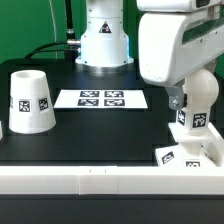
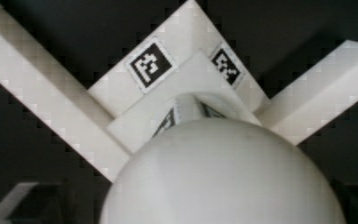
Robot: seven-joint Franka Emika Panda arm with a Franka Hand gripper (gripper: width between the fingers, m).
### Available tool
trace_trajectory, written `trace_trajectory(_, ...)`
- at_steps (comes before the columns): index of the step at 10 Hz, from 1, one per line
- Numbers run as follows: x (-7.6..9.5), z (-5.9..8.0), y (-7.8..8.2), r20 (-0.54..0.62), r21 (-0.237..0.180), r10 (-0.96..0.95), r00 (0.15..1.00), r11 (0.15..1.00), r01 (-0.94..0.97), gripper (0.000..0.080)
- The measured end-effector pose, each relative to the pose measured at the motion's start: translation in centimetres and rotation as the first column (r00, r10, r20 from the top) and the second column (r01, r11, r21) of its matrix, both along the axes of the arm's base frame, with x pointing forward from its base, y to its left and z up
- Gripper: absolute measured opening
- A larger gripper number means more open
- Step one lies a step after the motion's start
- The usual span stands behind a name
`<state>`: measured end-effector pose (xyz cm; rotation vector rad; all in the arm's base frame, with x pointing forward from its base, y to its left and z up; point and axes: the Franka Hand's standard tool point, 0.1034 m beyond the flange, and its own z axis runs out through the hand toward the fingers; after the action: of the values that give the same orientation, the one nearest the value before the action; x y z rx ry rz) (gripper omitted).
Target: Assemble lamp
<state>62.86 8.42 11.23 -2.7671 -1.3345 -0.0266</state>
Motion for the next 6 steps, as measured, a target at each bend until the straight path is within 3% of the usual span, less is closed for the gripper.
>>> trace_trajectory(3,0.09,-0.26,0.15,0.036,-0.025,0.250,0.968,0.968,-0.249,0.0699)
trace_trajectory(6,0.96,0.00,0.31,0.068,-0.114,0.575,0.815,0.816,-0.566,0.0699)
